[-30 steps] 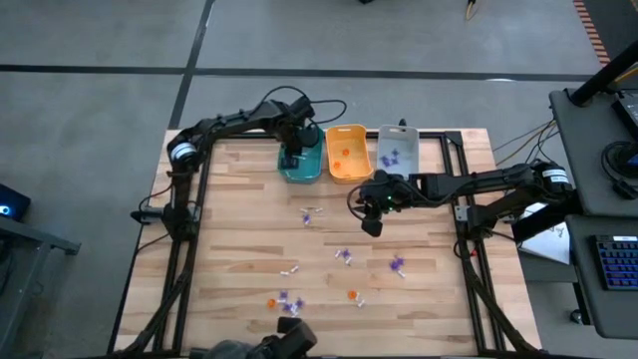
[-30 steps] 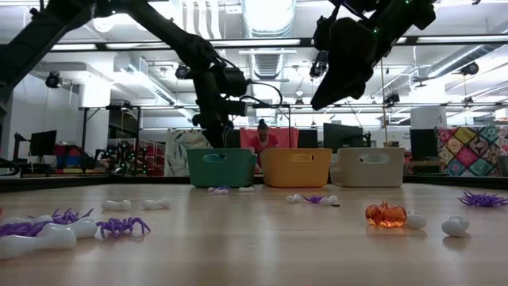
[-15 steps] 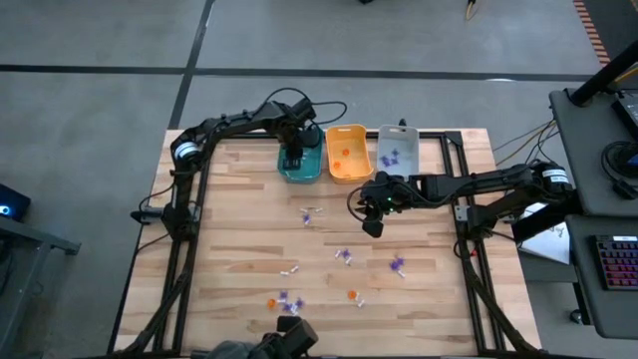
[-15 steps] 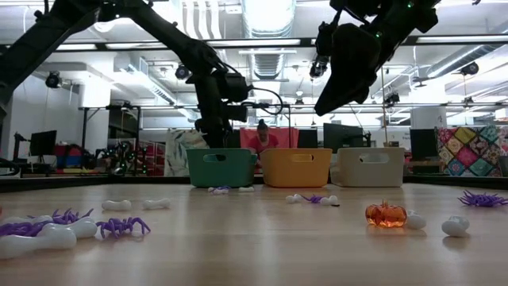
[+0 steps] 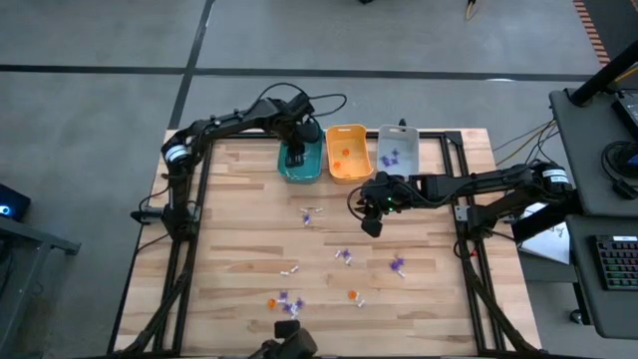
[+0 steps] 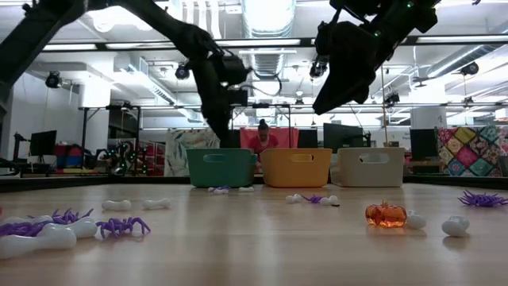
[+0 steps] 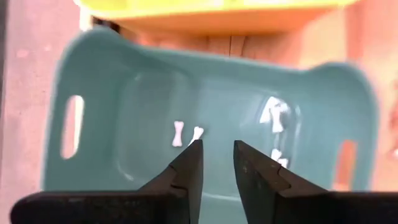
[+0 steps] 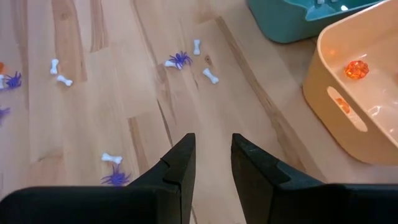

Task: Sort Halloween decoration
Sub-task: Put the white bone toy into the blue bin, then put the purple spider toy into the gray bin

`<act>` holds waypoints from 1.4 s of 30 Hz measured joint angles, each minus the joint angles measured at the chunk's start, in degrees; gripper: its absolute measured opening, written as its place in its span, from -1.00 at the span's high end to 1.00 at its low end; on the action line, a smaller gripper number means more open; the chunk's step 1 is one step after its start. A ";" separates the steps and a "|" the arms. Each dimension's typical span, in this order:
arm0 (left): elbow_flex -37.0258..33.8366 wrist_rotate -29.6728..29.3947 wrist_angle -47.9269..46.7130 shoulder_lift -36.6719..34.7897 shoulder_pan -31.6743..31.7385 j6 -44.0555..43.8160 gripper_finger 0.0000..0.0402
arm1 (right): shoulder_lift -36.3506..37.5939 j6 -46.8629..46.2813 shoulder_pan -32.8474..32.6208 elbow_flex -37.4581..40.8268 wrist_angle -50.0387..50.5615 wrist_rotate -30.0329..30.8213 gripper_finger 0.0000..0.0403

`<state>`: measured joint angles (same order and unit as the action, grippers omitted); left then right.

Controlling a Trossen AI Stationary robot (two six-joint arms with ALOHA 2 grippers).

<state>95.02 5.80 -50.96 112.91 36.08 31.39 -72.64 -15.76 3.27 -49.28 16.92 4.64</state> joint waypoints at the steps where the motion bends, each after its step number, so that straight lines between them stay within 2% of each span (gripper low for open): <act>1: 0.00 0.72 0.21 -0.91 -0.23 -1.36 0.66 | 0.00 -0.57 -0.01 0.00 -0.05 -0.02 0.55; 8: -0.31 14.86 0.14 -5.87 -2.94 -9.34 0.70 | 0.00 -4.73 -0.01 0.02 -0.12 -0.08 0.55; 18: -2.12 14.46 2.53 -9.39 -13.97 -13.59 0.77 | 0.00 -7.83 -1.02 0.02 1.15 -3.59 0.55; 21: -5.55 13.83 7.16 -10.90 -17.23 -16.35 0.80 | 0.00 -8.83 -2.45 0.02 2.01 -3.83 0.55; 24: -10.76 10.37 13.38 -13.85 -20.55 -20.40 0.81 | 0.00 -10.37 -4.01 0.02 3.50 -3.89 0.55; 34: -32.85 -1.06 40.15 -24.50 -32.61 -31.19 0.81 | 0.00 -16.32 -9.50 0.07 4.26 -3.61 0.55; 42: -43.44 -5.05 57.28 -23.91 -40.40 -36.65 0.81 | 0.00 -23.80 -13.19 0.33 4.23 -3.10 0.55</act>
<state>51.59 0.75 6.32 89.00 -4.32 -5.26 -72.64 -39.56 -9.93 -48.95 21.15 1.54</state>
